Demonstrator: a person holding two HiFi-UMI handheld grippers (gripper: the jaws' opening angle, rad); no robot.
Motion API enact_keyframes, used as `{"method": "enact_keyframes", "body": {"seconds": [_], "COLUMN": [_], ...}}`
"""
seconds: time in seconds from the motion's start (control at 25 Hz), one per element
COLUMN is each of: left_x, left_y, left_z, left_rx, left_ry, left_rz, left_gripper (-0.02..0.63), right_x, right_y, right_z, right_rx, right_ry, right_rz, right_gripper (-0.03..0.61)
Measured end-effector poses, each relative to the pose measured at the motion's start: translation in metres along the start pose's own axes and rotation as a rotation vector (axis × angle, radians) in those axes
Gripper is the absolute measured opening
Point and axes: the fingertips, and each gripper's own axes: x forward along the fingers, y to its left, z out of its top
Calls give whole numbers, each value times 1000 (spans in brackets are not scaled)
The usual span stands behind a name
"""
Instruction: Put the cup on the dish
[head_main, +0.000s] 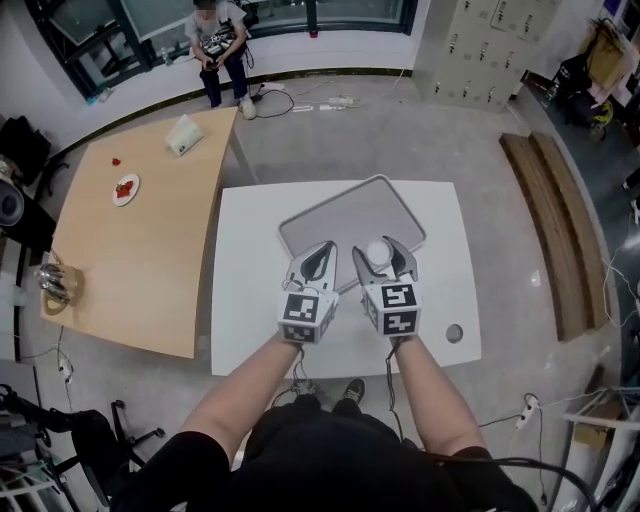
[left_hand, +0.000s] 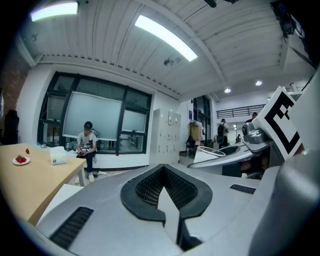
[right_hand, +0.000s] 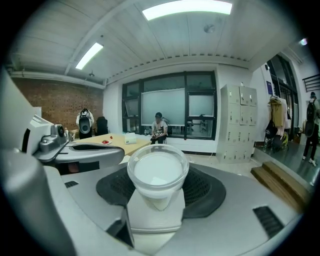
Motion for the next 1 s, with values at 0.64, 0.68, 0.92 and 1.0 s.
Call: {"method": "enact_keyframes", "body": {"seconds": [0.64,0.68,0.92,1.0], "left_x": [92,96,113,118], "left_y": [44,47,58,61], "left_z": [-108,-113,-138,-144], "left_rx": [-17,-16,-35,-42], "left_ry": [79,81,97,105], "left_rz": [4,2,6,8], "left_gripper": [6,6,6,6], "right_x": [142,151,180,183], "right_y": [-35,-37,-38,-38], "right_z": [-97,-101,-116,-123], "right_rx": [34,35,40,56], "right_ry": [76,80,102,110], "right_rz": [7,1,-6,-8], "right_gripper": [256,256,256,256]}}
